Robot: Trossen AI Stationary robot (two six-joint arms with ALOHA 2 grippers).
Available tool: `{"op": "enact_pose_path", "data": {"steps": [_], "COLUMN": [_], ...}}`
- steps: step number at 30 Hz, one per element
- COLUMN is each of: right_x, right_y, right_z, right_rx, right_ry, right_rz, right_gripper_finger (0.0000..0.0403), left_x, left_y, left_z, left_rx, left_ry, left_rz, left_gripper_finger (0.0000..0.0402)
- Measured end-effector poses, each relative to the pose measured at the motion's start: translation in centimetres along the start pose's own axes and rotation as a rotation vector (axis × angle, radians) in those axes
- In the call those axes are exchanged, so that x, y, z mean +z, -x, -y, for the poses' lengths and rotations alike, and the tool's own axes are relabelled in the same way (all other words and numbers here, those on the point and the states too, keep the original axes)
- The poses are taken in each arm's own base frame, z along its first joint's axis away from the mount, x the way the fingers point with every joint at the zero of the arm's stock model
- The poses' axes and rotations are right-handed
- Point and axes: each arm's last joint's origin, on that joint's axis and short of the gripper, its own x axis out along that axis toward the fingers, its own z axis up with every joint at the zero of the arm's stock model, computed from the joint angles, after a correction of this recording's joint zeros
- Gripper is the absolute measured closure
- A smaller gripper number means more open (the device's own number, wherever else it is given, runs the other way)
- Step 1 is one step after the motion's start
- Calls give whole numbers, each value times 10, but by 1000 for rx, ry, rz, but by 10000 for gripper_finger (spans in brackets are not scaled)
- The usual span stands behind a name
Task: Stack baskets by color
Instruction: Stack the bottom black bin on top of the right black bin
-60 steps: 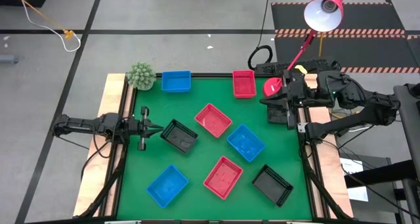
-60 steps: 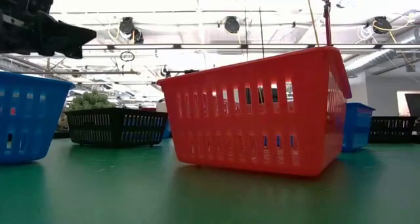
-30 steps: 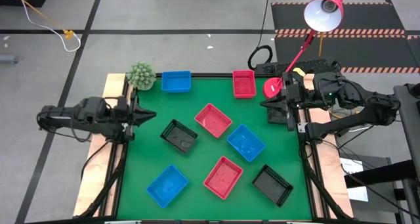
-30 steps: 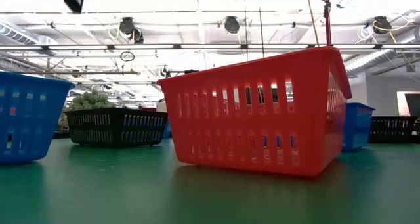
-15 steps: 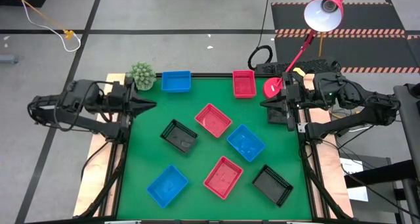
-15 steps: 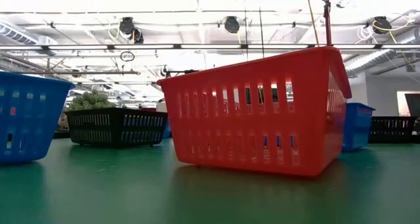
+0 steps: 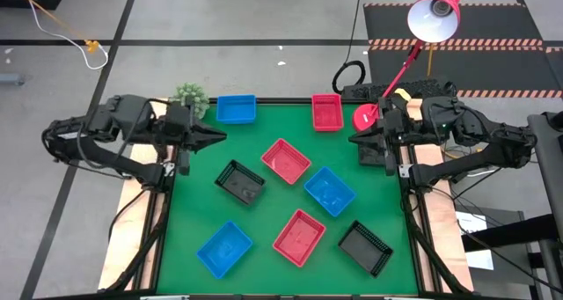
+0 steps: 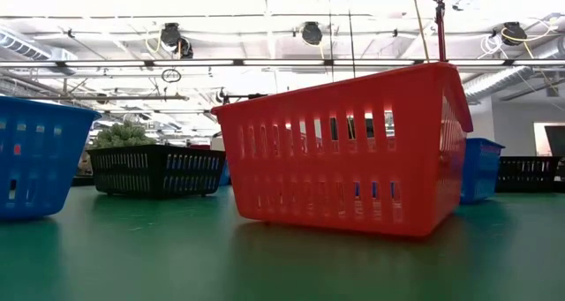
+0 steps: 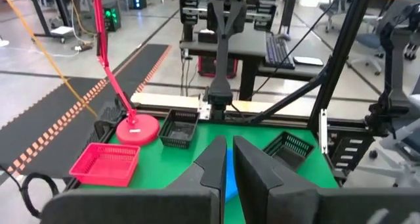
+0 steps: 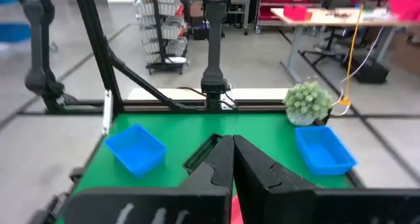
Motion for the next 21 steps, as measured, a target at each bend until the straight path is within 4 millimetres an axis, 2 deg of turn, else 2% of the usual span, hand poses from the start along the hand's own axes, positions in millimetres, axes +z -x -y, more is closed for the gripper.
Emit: {"op": "enact_pose_path", "data": {"steps": [3,10,15,21], "right_x": [0,0,-1,-12], "right_y": [0,-8,-15,-25], "right_z": [0,-1,-6,-29], "right_rx": [0,29,104,116], "right_ry": [-126,-585,-709,-798], "right_rz": [-1,-18,-68,-205], "right_gripper_finger": [403,403,403,403], "left_x": [0,-2,-4,-6], "left_y": [-10,-31,-42,-48], "left_z": [1,4,6,9], "left_rx": [1,2,-4,-8], "left_ry": [-1,6,29,135], "left_rz": [-14,-37,-59,-80], "left_gripper_finger": [371,371,371,371]}}
